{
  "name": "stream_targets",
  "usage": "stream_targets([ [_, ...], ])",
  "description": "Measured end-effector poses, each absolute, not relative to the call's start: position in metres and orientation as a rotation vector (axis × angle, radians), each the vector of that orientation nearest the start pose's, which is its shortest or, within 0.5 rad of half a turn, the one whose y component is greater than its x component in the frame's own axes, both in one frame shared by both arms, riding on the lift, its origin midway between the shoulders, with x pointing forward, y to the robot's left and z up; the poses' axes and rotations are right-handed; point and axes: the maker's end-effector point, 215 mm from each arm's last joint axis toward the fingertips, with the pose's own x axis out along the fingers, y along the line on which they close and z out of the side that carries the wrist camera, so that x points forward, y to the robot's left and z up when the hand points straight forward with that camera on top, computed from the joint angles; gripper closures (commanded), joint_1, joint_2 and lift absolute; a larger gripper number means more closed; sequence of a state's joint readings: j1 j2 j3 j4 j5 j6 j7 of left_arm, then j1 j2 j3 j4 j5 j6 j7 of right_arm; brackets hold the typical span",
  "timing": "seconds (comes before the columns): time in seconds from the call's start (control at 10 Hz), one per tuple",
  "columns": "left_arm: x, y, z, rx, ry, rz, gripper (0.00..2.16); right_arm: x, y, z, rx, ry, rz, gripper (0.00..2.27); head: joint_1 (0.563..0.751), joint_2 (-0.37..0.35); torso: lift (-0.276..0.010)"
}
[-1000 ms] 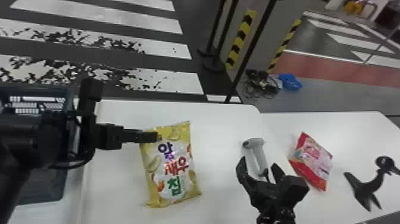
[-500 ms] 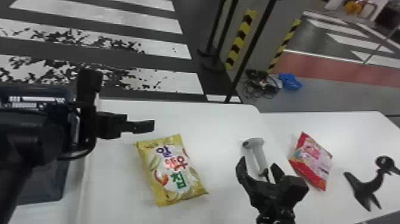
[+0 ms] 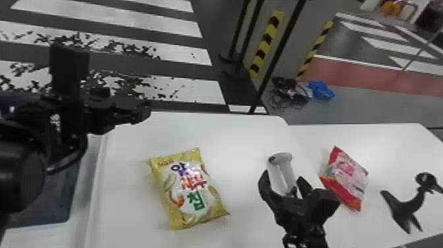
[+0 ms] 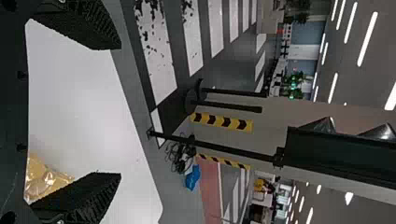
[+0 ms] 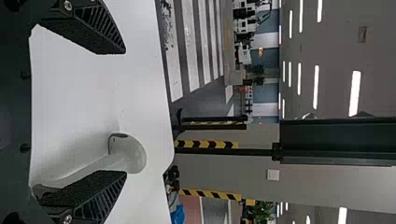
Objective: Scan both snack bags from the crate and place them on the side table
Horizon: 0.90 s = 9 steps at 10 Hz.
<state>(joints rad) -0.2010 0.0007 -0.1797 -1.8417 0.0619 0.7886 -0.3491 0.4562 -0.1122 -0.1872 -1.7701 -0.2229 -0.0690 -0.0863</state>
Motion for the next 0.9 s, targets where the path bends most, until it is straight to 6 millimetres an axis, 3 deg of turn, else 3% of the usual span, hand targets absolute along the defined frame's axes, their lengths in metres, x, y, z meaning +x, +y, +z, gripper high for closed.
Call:
stream_targets([
  [0.2,0.590,0.101,-0.280,-0.058,0.209,-0.474,0.02,0.439,-0.362,-0.433,0.075,0.208,-0.186,0.05,0.695,-0.278,-0.095],
  [0.5,0.562,0.186,-0.264,-0.062,0.024,-0.365,0.02,0.436,-0.318,-0.462,0.256,0.417,-0.014,0.05,0.695,-0.156,-0.095],
  [0.7,0.530,0.224,-0.262,-0.070,-0.040,-0.298,0.02,0.417,-0.298,-0.482,0.349,0.586,0.069,0.05,0.695,-0.089,-0.095],
  [0.9,0.496,0.247,-0.274,-0.057,-0.048,-0.256,0.02,0.375,-0.277,-0.511,0.446,0.822,0.133,0.05,0.695,-0.052,-0.095],
])
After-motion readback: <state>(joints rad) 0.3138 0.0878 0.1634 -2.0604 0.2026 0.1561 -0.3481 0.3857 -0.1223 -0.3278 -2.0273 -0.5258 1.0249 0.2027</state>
